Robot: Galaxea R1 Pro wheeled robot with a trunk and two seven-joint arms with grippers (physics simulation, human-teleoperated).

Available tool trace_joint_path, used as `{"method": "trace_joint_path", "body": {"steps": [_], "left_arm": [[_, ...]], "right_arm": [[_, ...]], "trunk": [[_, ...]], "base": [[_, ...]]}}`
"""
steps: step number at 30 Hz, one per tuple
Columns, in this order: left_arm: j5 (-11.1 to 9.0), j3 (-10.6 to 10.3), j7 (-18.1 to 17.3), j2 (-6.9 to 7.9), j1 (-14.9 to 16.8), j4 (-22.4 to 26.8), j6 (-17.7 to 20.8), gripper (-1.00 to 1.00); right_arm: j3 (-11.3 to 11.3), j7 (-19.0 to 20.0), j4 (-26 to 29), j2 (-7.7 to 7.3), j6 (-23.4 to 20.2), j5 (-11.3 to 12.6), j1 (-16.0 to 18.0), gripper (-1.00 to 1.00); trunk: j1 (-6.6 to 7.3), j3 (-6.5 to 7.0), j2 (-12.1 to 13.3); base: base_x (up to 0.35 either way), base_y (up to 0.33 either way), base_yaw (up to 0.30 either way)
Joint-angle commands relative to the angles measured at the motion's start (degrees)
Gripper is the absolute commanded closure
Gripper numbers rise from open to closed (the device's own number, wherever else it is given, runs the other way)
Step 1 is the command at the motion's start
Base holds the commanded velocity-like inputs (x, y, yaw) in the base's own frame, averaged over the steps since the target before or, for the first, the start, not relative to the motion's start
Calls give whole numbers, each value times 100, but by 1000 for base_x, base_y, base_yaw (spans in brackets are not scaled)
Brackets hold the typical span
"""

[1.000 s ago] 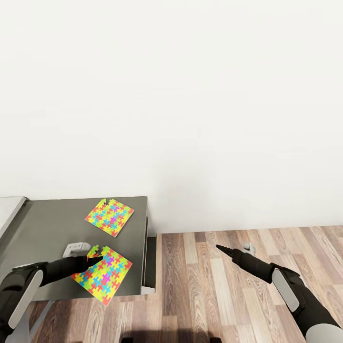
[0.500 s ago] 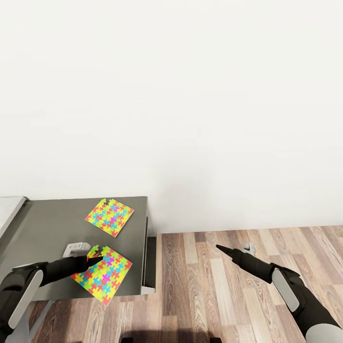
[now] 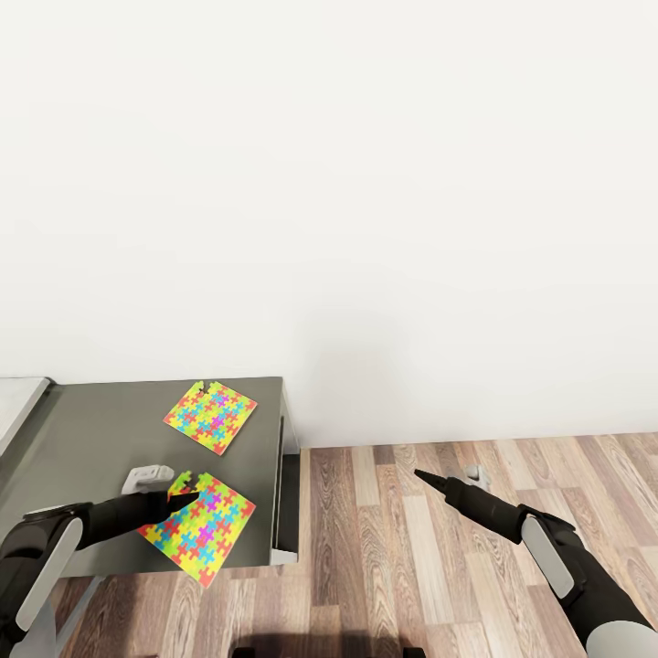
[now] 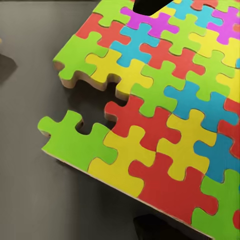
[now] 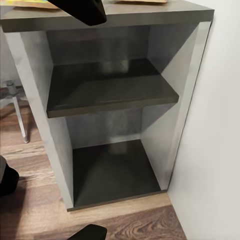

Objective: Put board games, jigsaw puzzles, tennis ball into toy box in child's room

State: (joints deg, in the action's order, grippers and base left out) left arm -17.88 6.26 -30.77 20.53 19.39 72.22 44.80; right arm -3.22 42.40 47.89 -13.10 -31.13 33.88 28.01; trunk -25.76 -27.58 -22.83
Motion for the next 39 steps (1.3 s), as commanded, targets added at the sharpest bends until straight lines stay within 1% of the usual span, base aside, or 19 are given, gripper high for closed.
{"method": "trace_joint_path", "body": {"steps": [1, 8, 12, 17, 25, 32, 33, 36, 39], "left_arm": [[-12, 7, -15, -1, 3, 3, 36, -100], [-18, 5, -43, -4, 3, 3, 44, -100], [-12, 0, -363, -3, 3, 3, 51, -100], [-6, -2, -551, 3, 3, 3, 55, -100], [-12, -2, -601, -2, 3, 4, 61, -100], [-20, -9, -641, -18, 3, 24, 245, -100], [-21, -37, -681, -29, 3, 26, 259, -100], [-19, -212, -898, -40, 3, 28, 277, -100], [-15, -289, -1037, -46, 3, 29, 282, -100]], "right_arm": [[-6, 5, 1, 0, -42, 32, 3, -100], [-20, 5, 1, 0, -42, 39, 6, -100], [-19, 5, 1, 0, -42, 39, 4, -100], [-13, 5, 1, 0, -42, 32, 3, -100], [-12, 5, 1, 0, -42, 31, 3, -100], [-12, 5, 1, 0, -42, 31, 5, -100], [-12, 5, 1, 0, -42, 31, 5, -100], [-12, 5, 1, 0, -42, 31, 3, -100], [-17, 5, 1, 0, -42, 31, 3, -100]], "trunk": [[-3, -8, -9], [-3, -8, -9], [-3, -8, -9], [-3, -8, -9], [-3, -8, -9], [-3, -8, -9], [-3, -8, -9], [-3, -8, -9], [-3, -8, -9]], "base": [[0, 0, 0], [0, 0, 0], [0, 0, 0], [0, 0, 0], [0, 0, 0], [0, 0, 0], [0, 0, 0], [0, 0, 0], [0, 0, 0]]}}
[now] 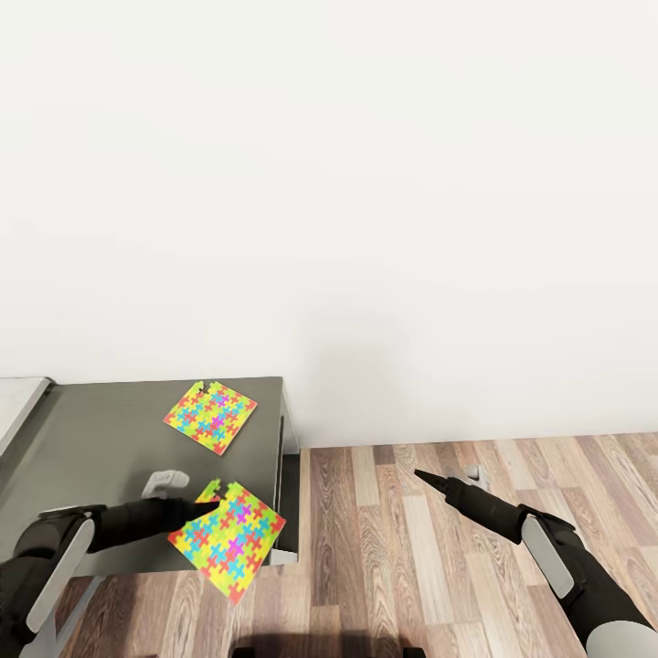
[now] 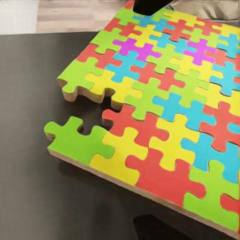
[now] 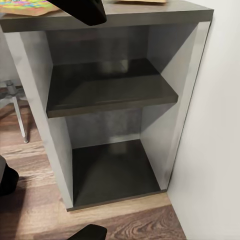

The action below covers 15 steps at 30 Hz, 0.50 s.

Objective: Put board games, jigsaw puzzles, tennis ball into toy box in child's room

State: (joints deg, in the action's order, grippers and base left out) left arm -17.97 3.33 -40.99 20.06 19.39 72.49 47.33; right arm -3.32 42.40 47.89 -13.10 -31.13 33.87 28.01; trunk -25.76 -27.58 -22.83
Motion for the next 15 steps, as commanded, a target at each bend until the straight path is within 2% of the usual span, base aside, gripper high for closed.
{"method": "trace_joint_path", "body": {"steps": [1, 15], "left_arm": [[-6, -2, -26, 0, 3, 2, 29, -100], [-28, -25, -85, -2, 3, 3, 31, -100]], "right_arm": [[-8, 5, 1, 0, -43, 32, 3, -100], [-2, 5, 1, 0, -43, 32, 4, -100]], "trunk": [[-3, -8, -9], [-3, -8, -9]], "base": [[0, 0, 0], [0, 0, 0]]}}
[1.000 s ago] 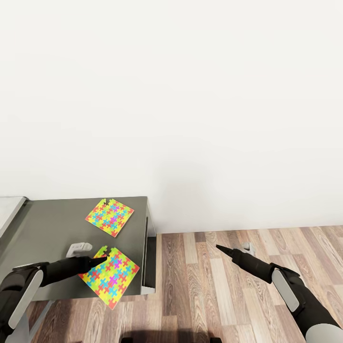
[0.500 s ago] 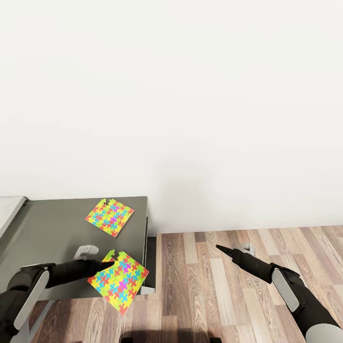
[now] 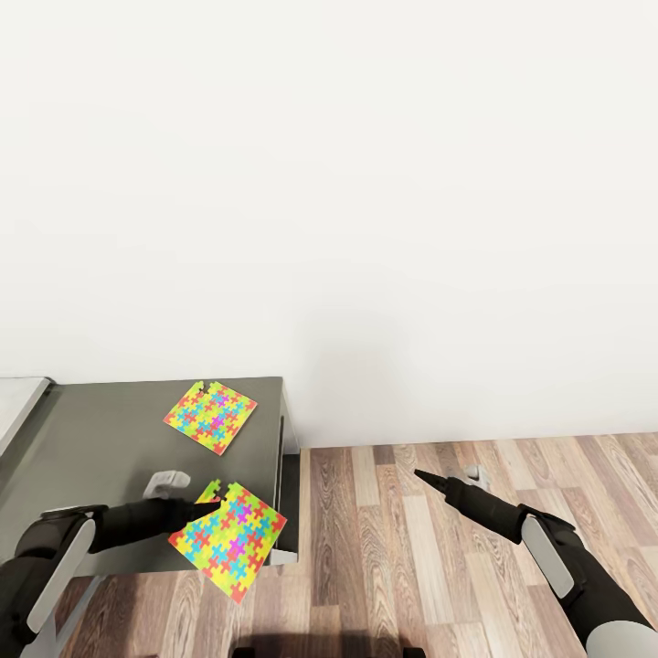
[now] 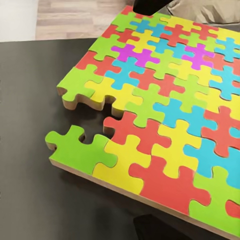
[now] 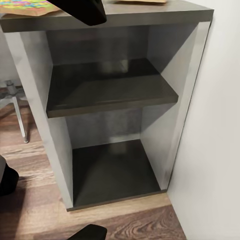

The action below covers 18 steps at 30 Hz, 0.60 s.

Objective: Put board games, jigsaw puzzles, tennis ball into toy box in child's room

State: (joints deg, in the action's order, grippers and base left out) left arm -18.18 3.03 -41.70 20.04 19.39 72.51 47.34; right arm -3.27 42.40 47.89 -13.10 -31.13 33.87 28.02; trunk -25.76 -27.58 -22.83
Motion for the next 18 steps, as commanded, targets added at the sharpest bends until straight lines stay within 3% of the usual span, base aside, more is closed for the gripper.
{"method": "trace_joint_path", "body": {"steps": [1, 18], "left_arm": [[-12, 4, -14, 0, 3, 1, 29, -100], [-31, 4, -161, 2, 3, 1, 29, -100]], "right_arm": [[-7, 5, 1, 0, -43, 32, 2, -100], [-7, 5, 1, 0, -43, 32, 2, -100]], "trunk": [[-3, -8, -9], [-3, -8, -9]], "base": [[0, 0, 0], [0, 0, 0]]}}
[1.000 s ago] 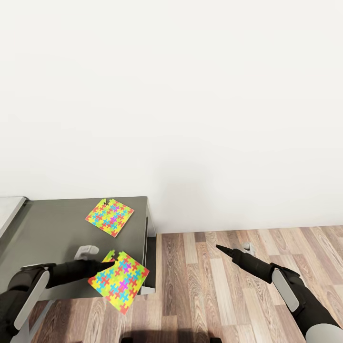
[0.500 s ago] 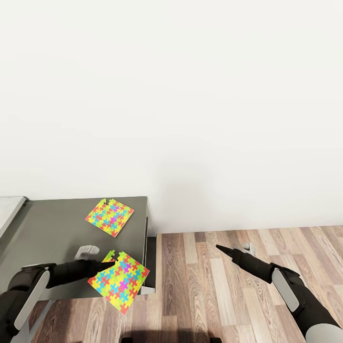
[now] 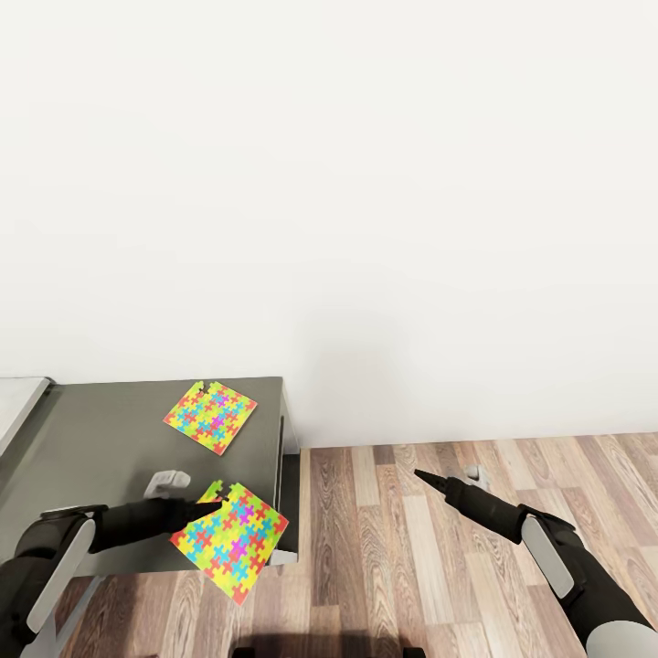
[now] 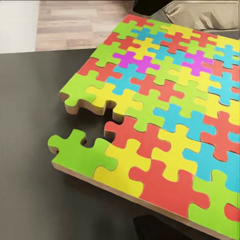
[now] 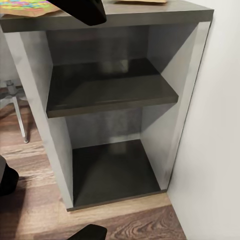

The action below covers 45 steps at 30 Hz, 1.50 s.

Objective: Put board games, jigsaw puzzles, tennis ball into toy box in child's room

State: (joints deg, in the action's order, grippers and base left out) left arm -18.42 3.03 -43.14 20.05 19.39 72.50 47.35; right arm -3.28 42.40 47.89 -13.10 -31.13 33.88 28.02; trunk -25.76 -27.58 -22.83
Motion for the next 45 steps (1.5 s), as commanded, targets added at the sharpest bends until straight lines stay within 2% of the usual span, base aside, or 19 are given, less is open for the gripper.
{"method": "trace_joint_path", "body": {"steps": [1, 7, 18, 24, 25, 28, 29, 33, 36, 40, 42, 45], "left_arm": [[3, 4, -87, 2, 3, 1, 29, -100], [38, 4, -265, 0, 3, 1, 29, -100], [61, 4, -226, -1, 3, 1, 16, -100], [66, 101, -178, 56, 3, -14, -20, -100], [66, 145, -177, 66, 3, -14, -24, -100], [61, 457, -183, 98, 3, -16, -40, -100], [63, 656, -195, 107, 3, -16, -43, -100], [62, 1177, -246, 188, 3, 8, -44, -100], [53, 1304, -271, 276, -2, 47, -38, -100], [19, 1350, -332, 318, -19, 187, -14, -100], [4, 1356, -481, 325, -39, 359, 9, -100], [-4, 1357, -979, 331, -79, 667, 141, -100]], "right_arm": [[-7, 5, 1, 0, -42, 32, 3, -100], [-6, 5, 1, 0, -42, 31, 3, -100], [-6, 5, 1, 0, -42, 31, 2, -100], [-6, 5, 1, 0, -42, 31, 2, -100], [-6, 5, 1, 0, -42, 31, 2, -100], [-6, 5, 1, 0, -42, 31, 2, -100], [-6, 5, 1, 0, -42, 31, 2, -100], [-6, 5, 1, 0, -42, 31, 2, -100], [-6, 5, 1, 0, -42, 31, 2, -100], [-11, 5, 1, 0, -41, 36, 2, -100], [-13, 5, 1, 0, -37, 38, 2, -100], [-14, 5, 4, -2, -35, 39, 2, -100]], "trunk": [[-3, -8, -9], [-3, -8, -9], [-3, -8, -9], [-3, -8, -9], [-3, -8, -9], [-3, -8, -9], [-3, -8, -9], [-3, -8, -9], [-3, -8, -9], [-3, -8, -9], [-3, -1, -9], [-3, 19, -9]], "base": [[0, 0, 0], [0, 0, 0], [0, 0, 0], [0, 0, 0], [0, 0, 0], [0, 0, 0], [0, 0, 0], [0, 0, 0], [0, 0, 0], [0, 0, 0], [0, 0, 0], [0, 0, 0]]}}
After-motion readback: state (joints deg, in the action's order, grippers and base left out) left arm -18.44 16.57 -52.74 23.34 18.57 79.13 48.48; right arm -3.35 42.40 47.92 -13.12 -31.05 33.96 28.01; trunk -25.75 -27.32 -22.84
